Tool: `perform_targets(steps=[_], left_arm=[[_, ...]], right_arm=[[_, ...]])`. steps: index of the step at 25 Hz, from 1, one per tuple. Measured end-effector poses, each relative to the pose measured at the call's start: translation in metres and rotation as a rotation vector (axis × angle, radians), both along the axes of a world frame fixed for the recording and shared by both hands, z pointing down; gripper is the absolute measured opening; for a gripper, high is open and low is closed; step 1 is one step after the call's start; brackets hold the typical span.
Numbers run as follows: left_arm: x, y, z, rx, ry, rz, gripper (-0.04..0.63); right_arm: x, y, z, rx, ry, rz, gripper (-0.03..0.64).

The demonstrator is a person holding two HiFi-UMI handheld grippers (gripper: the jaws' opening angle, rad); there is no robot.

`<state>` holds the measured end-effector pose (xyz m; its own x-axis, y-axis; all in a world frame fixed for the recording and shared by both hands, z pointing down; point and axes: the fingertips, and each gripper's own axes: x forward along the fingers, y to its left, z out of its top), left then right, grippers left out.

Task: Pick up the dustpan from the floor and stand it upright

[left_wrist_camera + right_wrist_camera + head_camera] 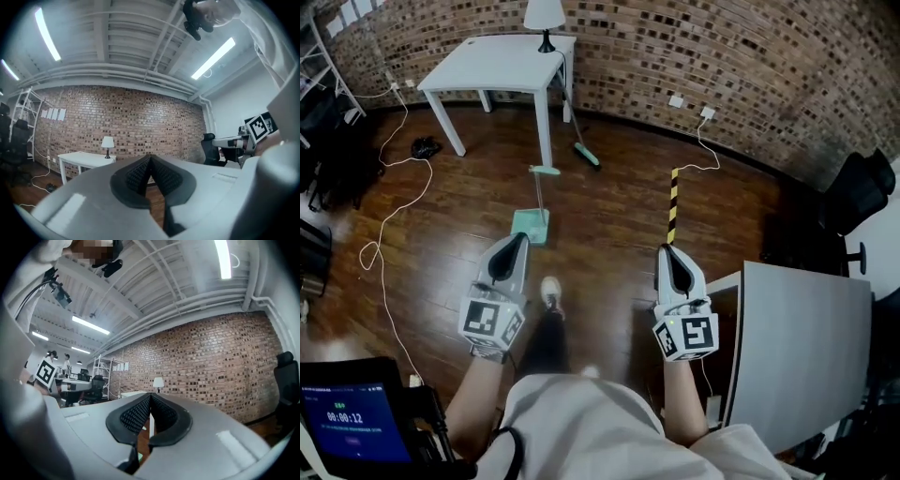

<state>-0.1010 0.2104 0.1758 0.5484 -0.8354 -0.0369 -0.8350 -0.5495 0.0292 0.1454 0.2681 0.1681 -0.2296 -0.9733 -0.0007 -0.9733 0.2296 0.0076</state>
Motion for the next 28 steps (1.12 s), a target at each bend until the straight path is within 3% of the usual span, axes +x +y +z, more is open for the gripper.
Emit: perform_targets(steps=[4, 9, 21, 28], left_arm=[[-0.007, 0.058, -0.009, 0.007, -0.006, 0.005, 0.002], [-0.021, 0.092, -0.03, 0.045, 0.002, 0.031, 0.002], [-0.068, 0.096, -0.038, 0.046, -0.02, 0.062, 0.002], [-0.069, 0.097, -0.038, 0.032, -0.025, 0.058, 0.002]], right_arm=[[-0.008, 0.051, -0.009, -0.029, -0.017, -0.017, 0.014], [-0.026, 0.08, -0.023, -0.03, -0.053, 0.0, 0.014], [-0.102, 0.085, -0.036, -0.004, -0.036, -0.007, 0.012], [-0.089, 0.089, -0.038, -0.015, -0.001, 0.021, 0.012]])
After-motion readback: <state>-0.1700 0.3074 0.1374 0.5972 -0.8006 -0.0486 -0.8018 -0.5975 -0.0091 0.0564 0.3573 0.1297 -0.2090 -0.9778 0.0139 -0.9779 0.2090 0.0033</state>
